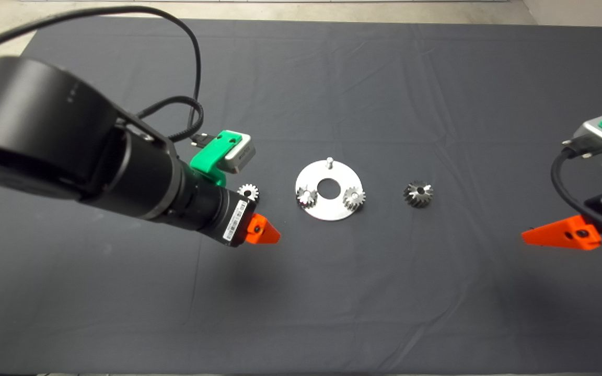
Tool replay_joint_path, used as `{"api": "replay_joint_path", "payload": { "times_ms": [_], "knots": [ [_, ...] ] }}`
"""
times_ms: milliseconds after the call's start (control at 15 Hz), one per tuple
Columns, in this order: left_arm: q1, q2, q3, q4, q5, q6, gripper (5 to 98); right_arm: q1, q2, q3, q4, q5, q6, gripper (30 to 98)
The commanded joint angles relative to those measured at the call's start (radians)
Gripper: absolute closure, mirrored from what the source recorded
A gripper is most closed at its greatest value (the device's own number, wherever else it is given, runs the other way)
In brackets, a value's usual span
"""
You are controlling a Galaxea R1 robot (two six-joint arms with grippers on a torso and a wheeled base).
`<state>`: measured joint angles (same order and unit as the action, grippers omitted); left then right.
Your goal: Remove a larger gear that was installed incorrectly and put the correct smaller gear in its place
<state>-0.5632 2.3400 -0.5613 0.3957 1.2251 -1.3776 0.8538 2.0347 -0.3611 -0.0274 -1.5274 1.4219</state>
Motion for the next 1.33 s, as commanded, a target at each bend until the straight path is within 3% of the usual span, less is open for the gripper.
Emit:
{"api": "replay_joint_path", "payload": {
  "times_ms": [0, 133, 200, 267, 333, 600, 800, 933, 1000, 1133, 1200, 1267],
  "knots": [
    [0.032, 0.014, -0.009, 0.057, 0.004, -0.067, 5.3, 0.028, -0.021, 0.005, 0.029, -0.042, -0.005, 30.7],
    [0.052, 0.012, -0.011, 0.072, 0.052, -0.08, 5.3, 0.039, -0.014, 0.001, 0.027, -0.042, -0.005, 30.8],
    [0.074, 0.011, -0.008, 0.109, 0.074, -0.101, 5.3, 0.039, -0.012, -0.001, 0.027, -0.042, -0.006, 30.7],
    [0.098, 0.009, 0.006, 0.182, 0.08, -0.139, 5.3, 0.041, -0.012, -0.001, 0.027, -0.04, -0.006, 30.7],
    [0.114, 0.017, 0.011, 0.226, 0.082, -0.161, 5.3, 0.041, -0.012, -0.001, 0.027, -0.04, -0.006, 30.7],
    [0.139, 0.03, -0.023, 0.254, 0.082, -0.159, 5.3, 0.041, -0.014, -0.001, 0.026, -0.036, -0.006, 30.7],
    [0.201, 0.063, -0.046, 0.348, 0.088, -0.163, 5.3, 0.041, -0.014, 0.001, 0.027, -0.037, -0.008, 30.7],
    [0.213, 0.08, -0.073, 0.382, 0.108, -0.167, 5.3, 0.041, -0.017, 0.004, 0.031, -0.039, -0.006, 30.7],
    [0.216, 0.101, -0.101, 0.39, 0.131, -0.164, 5.3, 0.041, -0.02, 0.005, 0.031, -0.039, -0.006, 30.7],
    [0.223, 0.148, -0.132, 0.421, 0.241, -0.15, 5.3, 0.041, -0.018, 0.004, 0.029, -0.039, -0.008, 30.8],
    [0.224, 0.161, -0.141, 0.444, 0.285, -0.15, 5.3, 0.041, -0.015, 0.004, 0.029, -0.039, -0.008, 30.8],
    [0.224, 0.16, -0.155, 0.448, 0.294, -0.15, 5.3, 0.041, -0.015, 0.003, 0.027, -0.039, -0.008, 30.7]
  ]
}}
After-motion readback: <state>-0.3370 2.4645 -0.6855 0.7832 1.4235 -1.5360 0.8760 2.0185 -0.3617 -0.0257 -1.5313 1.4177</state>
